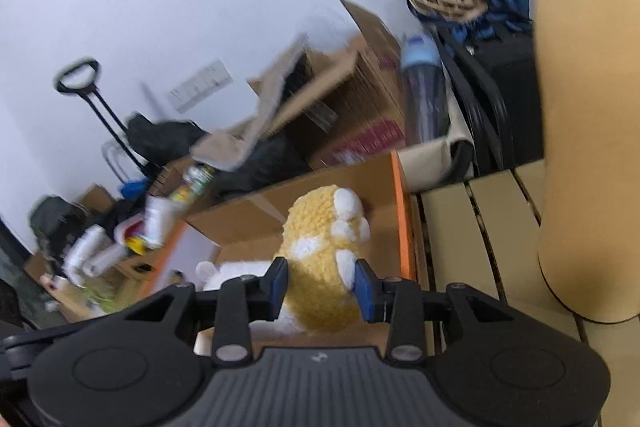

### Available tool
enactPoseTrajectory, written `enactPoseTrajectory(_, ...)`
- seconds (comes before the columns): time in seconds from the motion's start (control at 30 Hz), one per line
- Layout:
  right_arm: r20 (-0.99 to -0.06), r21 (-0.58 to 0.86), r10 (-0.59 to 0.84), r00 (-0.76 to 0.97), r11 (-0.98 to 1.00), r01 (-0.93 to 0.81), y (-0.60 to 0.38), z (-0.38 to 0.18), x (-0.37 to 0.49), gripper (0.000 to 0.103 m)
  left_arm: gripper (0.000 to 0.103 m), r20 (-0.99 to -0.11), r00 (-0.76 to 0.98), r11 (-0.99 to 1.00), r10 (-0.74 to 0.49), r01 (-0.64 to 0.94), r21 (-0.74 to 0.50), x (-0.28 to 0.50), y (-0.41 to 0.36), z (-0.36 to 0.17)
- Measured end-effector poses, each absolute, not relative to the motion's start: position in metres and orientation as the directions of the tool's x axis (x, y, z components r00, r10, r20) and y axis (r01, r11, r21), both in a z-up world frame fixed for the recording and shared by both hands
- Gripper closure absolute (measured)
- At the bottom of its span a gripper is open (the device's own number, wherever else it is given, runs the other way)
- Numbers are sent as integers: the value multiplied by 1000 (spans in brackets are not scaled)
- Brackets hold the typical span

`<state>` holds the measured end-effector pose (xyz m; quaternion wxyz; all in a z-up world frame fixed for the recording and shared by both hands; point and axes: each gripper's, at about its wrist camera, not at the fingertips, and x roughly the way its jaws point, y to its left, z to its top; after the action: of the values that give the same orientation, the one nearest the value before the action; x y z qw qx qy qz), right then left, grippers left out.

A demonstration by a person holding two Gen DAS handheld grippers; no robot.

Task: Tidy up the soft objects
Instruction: 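Lower the plush toy into the cardboard box and open both tools, then return to the pile and grasp the lavender towel with both tools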

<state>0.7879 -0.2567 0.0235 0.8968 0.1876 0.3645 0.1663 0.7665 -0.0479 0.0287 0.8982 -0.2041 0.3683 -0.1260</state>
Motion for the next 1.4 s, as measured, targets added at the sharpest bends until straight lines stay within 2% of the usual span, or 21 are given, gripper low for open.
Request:
enactPoseTrajectory(0.1,-635,384,378,673,911,-149,-245,10,794,67,65,-648,667,898,-368,74,-434,776,-50,11)
enactPoseTrajectory(0.13,-644,361,364,673,920,-152,-241,7,795,71,65,-654,661,902,-368,82,-425,777,-52,7)
enactPoseTrajectory(0.2,-667,321,332,667,936,-145,-236,3,794,68,64,-667,652,907,-360,77,-414,780,-54,1)
enactPoseTrajectory(0.27,-674,285,305,673,948,-144,-233,2,791,68,61,-680,641,911,-356,77,-404,781,-56,-3)
enactPoseTrajectory(0.4,-660,258,280,697,956,-139,-237,16,778,68,59,-664,659,911,-352,79,-405,769,-50,13)
enactPoseTrajectory(0.47,-642,254,277,715,957,-143,-241,30,770,68,51,-641,682,910,-352,90,-404,757,-47,30)
enactPoseTrajectory(0.6,-591,230,275,758,958,-168,-249,71,740,58,40,-586,742,915,-326,92,-392,720,-34,78)
enactPoseTrajectory(0.63,-579,226,283,765,957,-182,-251,81,731,55,32,-572,756,917,-319,92,-388,709,-29,90)
enactPoseTrajectory(0.67,-562,219,291,774,955,-200,-253,93,717,53,28,-559,768,918,-313,92,-387,697,-25,101)
enactPoseTrajectory(0.8,-516,165,299,803,954,-249,-256,123,664,42,24,-478,830,930,-287,122,-347,634,-2,137)
enactPoseTrajectory(0.87,-500,150,306,810,952,-267,-257,131,639,38,16,-449,851,941,-272,137,-309,601,9,146)
enactPoseTrajectory(0.93,-467,141,329,821,944,-298,-257,137,612,29,12,-415,872,952,-258,156,-263,568,21,151)
enactPoseTrajectory(1.07,-419,109,343,841,938,-328,-251,142,559,29,9,-338,919,972,-202,145,-187,508,46,147)
enactPoseTrajectory(1.2,-372,79,360,856,931,-357,-236,133,508,27,6,-281,950,982,-138,94,-166,456,73,127)
enactPoseTrajectory(1.4,-303,-12,326,896,938,-346,-204,97,441,26,3,-302,953,996,-35,8,-92,405,99,75)
